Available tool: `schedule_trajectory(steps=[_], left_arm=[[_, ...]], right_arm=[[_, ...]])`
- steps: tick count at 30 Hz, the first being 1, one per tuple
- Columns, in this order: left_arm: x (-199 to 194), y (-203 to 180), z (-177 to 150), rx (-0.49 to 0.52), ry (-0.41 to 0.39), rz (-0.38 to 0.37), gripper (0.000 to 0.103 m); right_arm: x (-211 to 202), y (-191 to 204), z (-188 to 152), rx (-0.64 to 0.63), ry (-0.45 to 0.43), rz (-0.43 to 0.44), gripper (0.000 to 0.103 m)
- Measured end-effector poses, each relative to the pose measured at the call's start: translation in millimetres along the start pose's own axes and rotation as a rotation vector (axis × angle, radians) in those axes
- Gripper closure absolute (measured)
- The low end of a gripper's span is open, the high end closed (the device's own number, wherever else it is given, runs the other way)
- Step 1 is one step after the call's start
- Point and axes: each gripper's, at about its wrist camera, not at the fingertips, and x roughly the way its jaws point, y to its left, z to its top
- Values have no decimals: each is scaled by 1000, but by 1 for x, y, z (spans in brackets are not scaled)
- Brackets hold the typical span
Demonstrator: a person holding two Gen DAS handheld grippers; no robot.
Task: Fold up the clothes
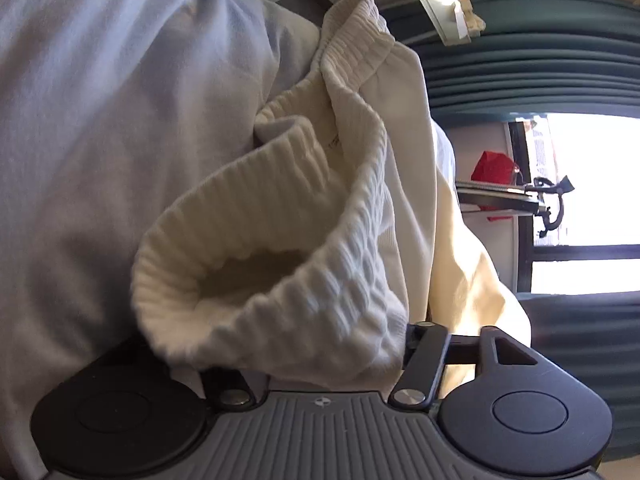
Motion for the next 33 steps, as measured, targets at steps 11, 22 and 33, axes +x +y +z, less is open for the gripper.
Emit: schedule_trajectory(steps=[11,22,33], left_arm=[[-62,-29,23,114,-37,-39,91],[-90,-16,37,155,50,98,87],[-142,-37,0,453,-51,104,41]], right_arm=[[-3,-11,16,161,4,155,96],[17,-49,2,93,114,-149,96],[-4,-13,4,-109,30,-212,74]])
